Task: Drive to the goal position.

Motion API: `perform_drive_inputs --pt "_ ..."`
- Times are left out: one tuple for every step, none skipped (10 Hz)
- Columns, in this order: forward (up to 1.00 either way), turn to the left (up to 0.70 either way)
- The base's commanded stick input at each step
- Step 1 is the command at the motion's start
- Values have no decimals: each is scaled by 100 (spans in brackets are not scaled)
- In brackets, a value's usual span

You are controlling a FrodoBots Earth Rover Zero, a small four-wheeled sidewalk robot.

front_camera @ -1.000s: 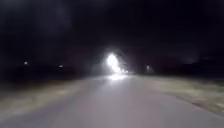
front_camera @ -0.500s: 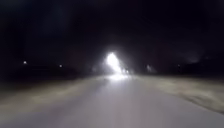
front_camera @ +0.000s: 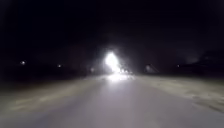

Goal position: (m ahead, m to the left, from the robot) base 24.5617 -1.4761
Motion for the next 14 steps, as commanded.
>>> perform_drive_inputs --pt "100 -15" --pt "100 -6" --pt "100 -3" --pt "100 -1" --pt "100 0" --pt "100 0" --pt "100 0" --pt "100 0" --pt "100 0" --pt "100 0" --pt "100 0" --pt "100 0" --pt "100 0" --pt "100 0"
